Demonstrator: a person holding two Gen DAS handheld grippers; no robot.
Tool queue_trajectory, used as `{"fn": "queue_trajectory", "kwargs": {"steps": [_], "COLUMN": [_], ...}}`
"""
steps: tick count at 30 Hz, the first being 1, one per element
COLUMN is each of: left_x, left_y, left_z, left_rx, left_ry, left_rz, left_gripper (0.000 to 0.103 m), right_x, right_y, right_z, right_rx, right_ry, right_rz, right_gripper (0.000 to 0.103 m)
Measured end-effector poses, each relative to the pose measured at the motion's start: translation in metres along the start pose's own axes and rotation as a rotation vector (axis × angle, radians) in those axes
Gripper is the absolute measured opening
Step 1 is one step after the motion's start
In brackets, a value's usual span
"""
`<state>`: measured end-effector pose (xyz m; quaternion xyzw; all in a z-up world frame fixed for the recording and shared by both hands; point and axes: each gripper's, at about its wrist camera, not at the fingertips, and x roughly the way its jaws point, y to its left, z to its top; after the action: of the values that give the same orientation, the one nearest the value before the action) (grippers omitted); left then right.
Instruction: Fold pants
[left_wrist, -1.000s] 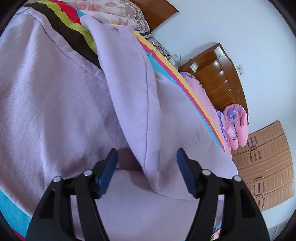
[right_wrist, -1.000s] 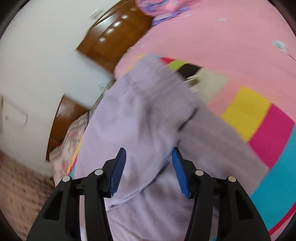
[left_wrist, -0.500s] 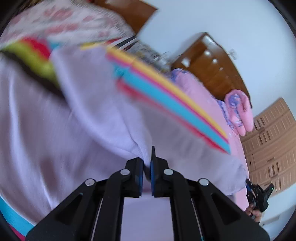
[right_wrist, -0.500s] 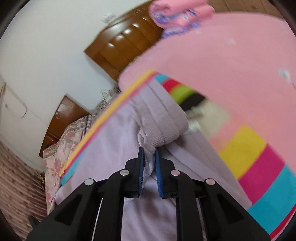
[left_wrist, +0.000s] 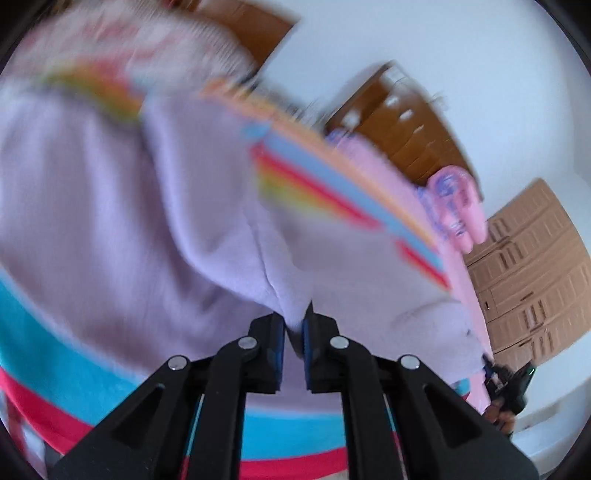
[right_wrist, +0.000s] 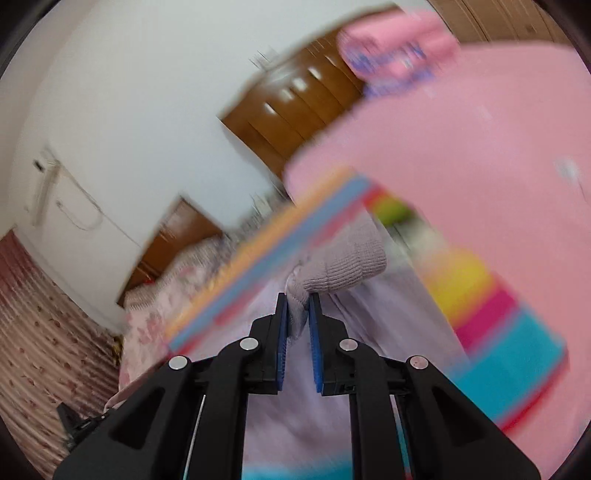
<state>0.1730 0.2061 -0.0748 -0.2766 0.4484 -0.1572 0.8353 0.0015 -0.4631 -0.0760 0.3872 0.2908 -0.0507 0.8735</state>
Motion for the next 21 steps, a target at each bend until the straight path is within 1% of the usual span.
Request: {"fn": "queue_trajectory", "kwargs": {"steps": [1, 2, 4, 6, 7, 9, 11, 12, 13, 14, 15, 16, 18, 21], "left_x": [0.009, 0.018, 0.020, 0.008, -0.003, -0.012, -0.010, -0.006, 0.001, 0.006, 0.011, 0.012, 0.007, 0.000], "left_y": [0.009, 0.013, 0.009, -0.003, -0.011, -0.019, -0.017, -0.017, -0.013, -0.009, -0.003, 0.005, 0.012, 0.012], "left_z": [-0.004, -0.005, -0.003, 0.003, 0.004, 0.003, -0.007, -0.013, -0.018, -0.023, -0.026, -0.025, -0.018, -0.016], "left_rx": [-0.023, -0.023, -0.016, 0.009, 0.040, 0.085, 0.095, 0.096, 0.100, 0.098, 0.072, 0.033, -0.003, 0.006], "left_ry": [0.019, 0.027, 0.020, -0.016, -0.041, -0.055, -0.033, -0.015, 0.004, 0.014, 0.028, 0.035, 0.021, -0.004], "left_rz": [0.011, 0.037, 0.046, 0.025, 0.019, 0.044, 0.058, 0.065, 0.089, 0.108, 0.111, 0.086, 0.054, 0.047], "left_gripper": [0.008, 0.008, 0.008, 0.008, 0.008, 0.008, 0.008, 0.008, 0.008, 0.008, 0.008, 0.008, 0.008, 0.008], "right_x": [0.005, 0.010, 0.009, 0.003, -0.001, -0.011, -0.010, -0.007, 0.002, 0.009, 0.010, 0.008, 0.008, 0.007], "right_y": [-0.013, -0.027, -0.032, -0.022, -0.016, -0.003, -0.005, -0.011, -0.023, -0.033, -0.035, -0.033, -0.029, -0.023], "right_z": [-0.012, -0.023, -0.025, -0.018, -0.015, -0.010, -0.010, -0.013, -0.017, -0.021, -0.025, -0.025, -0.022, -0.020], "right_rx": [0.018, 0.051, 0.062, 0.041, 0.022, -0.020, -0.021, -0.012, 0.015, 0.043, 0.057, 0.049, 0.043, 0.027], "right_ry": [0.031, 0.047, 0.031, 0.011, 0.001, -0.025, -0.025, -0.018, 0.005, 0.025, 0.011, 0.009, 0.011, 0.010], "right_rz": [-0.021, -0.036, -0.019, -0.010, -0.007, -0.011, -0.040, -0.056, -0.088, -0.086, -0.059, -0.065, -0.072, -0.076], "right_gripper": [0.012, 0.012, 0.012, 0.012, 0.012, 0.012, 0.012, 0.012, 0.012, 0.012, 0.012, 0.012, 0.012, 0.012]}}
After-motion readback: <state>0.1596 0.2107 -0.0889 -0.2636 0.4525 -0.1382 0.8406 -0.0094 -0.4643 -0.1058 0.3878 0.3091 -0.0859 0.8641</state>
